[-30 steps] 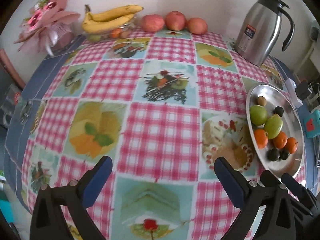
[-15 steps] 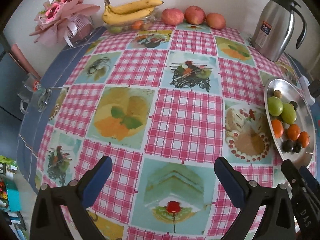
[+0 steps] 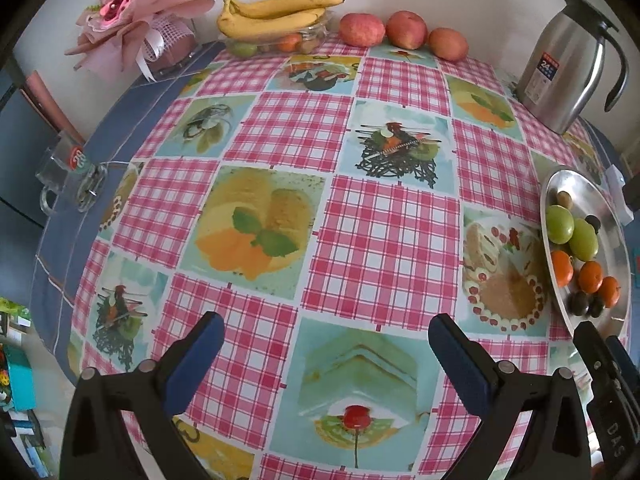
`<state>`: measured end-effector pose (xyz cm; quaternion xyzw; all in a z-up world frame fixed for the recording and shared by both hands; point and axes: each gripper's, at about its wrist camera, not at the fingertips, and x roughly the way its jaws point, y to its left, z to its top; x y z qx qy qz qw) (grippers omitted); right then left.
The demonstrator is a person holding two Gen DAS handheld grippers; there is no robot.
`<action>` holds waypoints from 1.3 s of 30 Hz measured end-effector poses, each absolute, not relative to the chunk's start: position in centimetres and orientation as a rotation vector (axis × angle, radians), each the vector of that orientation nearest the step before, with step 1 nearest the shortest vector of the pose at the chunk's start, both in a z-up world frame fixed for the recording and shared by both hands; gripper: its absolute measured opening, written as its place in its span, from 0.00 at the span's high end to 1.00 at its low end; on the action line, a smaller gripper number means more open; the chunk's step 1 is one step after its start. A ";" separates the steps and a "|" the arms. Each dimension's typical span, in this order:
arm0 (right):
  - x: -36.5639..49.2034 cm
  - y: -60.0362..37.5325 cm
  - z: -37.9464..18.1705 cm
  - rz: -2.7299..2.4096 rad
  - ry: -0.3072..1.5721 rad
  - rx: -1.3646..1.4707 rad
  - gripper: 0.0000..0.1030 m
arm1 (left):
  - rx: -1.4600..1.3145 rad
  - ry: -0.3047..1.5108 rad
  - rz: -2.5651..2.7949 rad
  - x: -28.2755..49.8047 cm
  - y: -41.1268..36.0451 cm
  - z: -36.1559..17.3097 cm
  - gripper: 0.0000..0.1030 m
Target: Organize fruits
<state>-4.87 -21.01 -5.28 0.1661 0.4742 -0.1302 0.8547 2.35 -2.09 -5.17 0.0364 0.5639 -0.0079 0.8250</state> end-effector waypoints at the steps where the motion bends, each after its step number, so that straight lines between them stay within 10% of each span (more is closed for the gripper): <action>1: -4.9 -21.1 -5.3 -0.275 0.998 0.351 0.33 | 0.080 1.200 -0.016 2.3 -2.1 -5.2 0.00; 39: -4.8 -21.2 -6.2 -0.293 1.025 0.370 0.32 | 0.073 1.243 -0.011 2.7 -1.9 -6.1 0.00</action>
